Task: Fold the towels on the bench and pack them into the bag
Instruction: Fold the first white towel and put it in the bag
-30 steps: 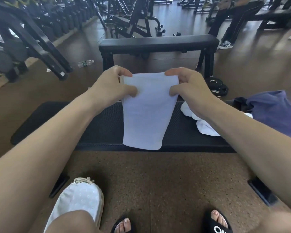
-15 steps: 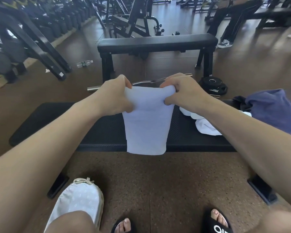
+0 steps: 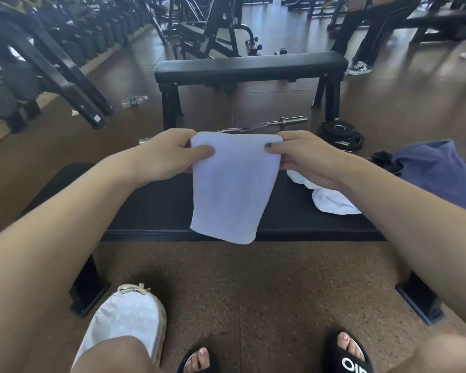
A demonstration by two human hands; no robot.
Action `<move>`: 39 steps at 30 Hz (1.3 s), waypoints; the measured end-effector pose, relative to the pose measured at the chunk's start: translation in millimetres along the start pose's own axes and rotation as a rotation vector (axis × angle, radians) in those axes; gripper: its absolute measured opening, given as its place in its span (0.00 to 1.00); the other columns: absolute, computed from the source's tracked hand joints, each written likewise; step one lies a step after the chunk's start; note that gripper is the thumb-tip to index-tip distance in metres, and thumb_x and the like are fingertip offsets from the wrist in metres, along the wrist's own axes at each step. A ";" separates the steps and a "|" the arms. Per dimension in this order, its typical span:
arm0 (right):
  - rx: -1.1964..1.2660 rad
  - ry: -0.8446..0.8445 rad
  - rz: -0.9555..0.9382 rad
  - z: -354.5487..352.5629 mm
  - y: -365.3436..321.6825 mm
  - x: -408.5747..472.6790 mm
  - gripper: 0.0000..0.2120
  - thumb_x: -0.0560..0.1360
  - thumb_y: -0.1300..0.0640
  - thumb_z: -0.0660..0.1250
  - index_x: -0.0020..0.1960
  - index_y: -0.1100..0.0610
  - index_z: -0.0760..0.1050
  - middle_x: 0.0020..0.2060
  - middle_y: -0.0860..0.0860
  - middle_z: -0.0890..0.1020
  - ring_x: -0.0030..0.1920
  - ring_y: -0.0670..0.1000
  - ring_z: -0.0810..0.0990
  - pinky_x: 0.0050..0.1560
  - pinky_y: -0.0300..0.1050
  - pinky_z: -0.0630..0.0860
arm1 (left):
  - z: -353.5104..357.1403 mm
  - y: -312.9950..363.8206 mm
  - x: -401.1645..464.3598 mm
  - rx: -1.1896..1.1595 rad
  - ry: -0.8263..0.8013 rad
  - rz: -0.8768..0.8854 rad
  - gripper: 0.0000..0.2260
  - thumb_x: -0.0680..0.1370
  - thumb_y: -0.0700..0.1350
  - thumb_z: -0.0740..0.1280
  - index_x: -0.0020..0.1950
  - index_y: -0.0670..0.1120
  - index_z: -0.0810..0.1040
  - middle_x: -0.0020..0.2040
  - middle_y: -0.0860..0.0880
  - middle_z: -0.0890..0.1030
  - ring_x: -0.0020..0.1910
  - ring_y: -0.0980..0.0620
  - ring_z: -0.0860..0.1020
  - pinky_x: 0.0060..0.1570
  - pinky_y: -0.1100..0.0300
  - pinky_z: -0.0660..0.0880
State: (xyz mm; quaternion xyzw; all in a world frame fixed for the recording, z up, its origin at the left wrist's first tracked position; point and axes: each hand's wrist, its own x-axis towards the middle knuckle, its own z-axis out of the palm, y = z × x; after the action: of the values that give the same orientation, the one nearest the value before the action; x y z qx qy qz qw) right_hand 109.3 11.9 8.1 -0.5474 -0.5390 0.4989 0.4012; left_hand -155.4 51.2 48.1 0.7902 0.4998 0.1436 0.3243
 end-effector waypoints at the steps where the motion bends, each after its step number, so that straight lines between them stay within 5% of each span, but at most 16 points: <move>1: 0.098 -0.007 0.026 1.5 1.3 -0.4 0.10 0.81 0.60 0.64 0.59 0.61 0.80 0.53 0.54 0.86 0.51 0.51 0.85 0.53 0.43 0.80 | 1.5 -0.1 -0.6 -0.060 -0.002 0.003 0.13 0.83 0.53 0.64 0.60 0.47 0.80 0.55 0.52 0.85 0.55 0.51 0.83 0.62 0.48 0.79; 8: 0.273 0.261 0.012 22.5 9.0 3.9 0.12 0.81 0.60 0.63 0.65 0.53 0.74 0.45 0.47 0.79 0.42 0.50 0.77 0.40 0.44 0.74 | 11.8 9.6 -4.7 -0.439 0.056 -0.076 0.07 0.84 0.44 0.64 0.60 0.44 0.73 0.50 0.48 0.87 0.45 0.56 0.86 0.41 0.66 0.81; 14: 0.142 0.319 -0.138 29.5 2.3 4.2 0.11 0.80 0.62 0.60 0.49 0.51 0.79 0.44 0.48 0.80 0.43 0.50 0.75 0.40 0.42 0.69 | 13.9 10.4 -1.7 -0.540 0.144 -0.146 0.07 0.84 0.42 0.62 0.59 0.51 0.66 0.57 0.42 0.77 0.41 0.50 0.78 0.35 0.62 0.79; 17: 0.269 0.276 -0.115 27.8 1.7 5.8 0.07 0.80 0.60 0.66 0.56 0.55 0.80 0.51 0.54 0.83 0.47 0.51 0.80 0.46 0.47 0.75 | 16.7 12.1 -1.2 -0.539 0.141 -0.134 0.06 0.84 0.40 0.58 0.54 0.52 0.70 0.51 0.47 0.75 0.40 0.51 0.74 0.37 0.61 0.77; 23: 0.152 0.113 -0.053 12.0 5.1 4.6 0.34 0.65 0.70 0.78 0.68 0.59 0.73 0.61 0.60 0.80 0.59 0.56 0.82 0.61 0.49 0.80 | 16.4 15.4 -1.3 -0.694 0.058 -0.187 0.08 0.80 0.36 0.62 0.54 0.47 0.76 0.45 0.50 0.82 0.40 0.53 0.80 0.44 0.59 0.77; 26: 0.012 0.123 -0.079 12.0 0.5 -0.8 0.30 0.66 0.71 0.77 0.66 0.58 0.75 0.57 0.58 0.82 0.56 0.54 0.83 0.50 0.38 0.81 | 14.8 11.8 -1.1 -0.591 0.035 -0.194 0.19 0.73 0.32 0.70 0.61 0.47 0.75 0.51 0.48 0.82 0.44 0.52 0.81 0.42 0.62 0.77; 29: -0.050 0.118 -0.099 10.5 -2.6 -1.4 0.29 0.66 0.69 0.78 0.65 0.57 0.76 0.56 0.57 0.83 0.56 0.54 0.83 0.52 0.40 0.81 | 14.4 6.5 0.5 -0.524 0.051 -0.212 0.27 0.69 0.29 0.73 0.66 0.46 0.75 0.58 0.46 0.81 0.51 0.51 0.81 0.41 0.63 0.77; 33: -0.157 0.109 -0.102 8.3 -2.7 -0.1 0.30 0.64 0.67 0.79 0.65 0.57 0.77 0.54 0.53 0.85 0.56 0.52 0.84 0.61 0.50 0.79 | 15.0 4.3 1.9 -0.511 0.066 -0.199 0.26 0.70 0.30 0.73 0.65 0.45 0.76 0.62 0.45 0.81 0.53 0.51 0.81 0.40 0.63 0.77; 39: -0.258 0.108 -0.140 6.4 -2.4 -1.9 0.21 0.67 0.66 0.77 0.59 0.58 0.81 0.51 0.53 0.86 0.54 0.51 0.84 0.58 0.46 0.80 | 12.6 -0.1 2.1 -0.502 0.044 -0.174 0.22 0.73 0.34 0.74 0.65 0.46 0.78 0.60 0.48 0.84 0.56 0.53 0.82 0.46 0.62 0.78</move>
State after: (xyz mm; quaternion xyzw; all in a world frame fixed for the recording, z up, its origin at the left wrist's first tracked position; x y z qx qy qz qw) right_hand 102.8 9.7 9.5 -0.5815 -0.6132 0.3660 0.3897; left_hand -147.7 48.5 38.4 0.6358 0.5215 0.2518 0.5103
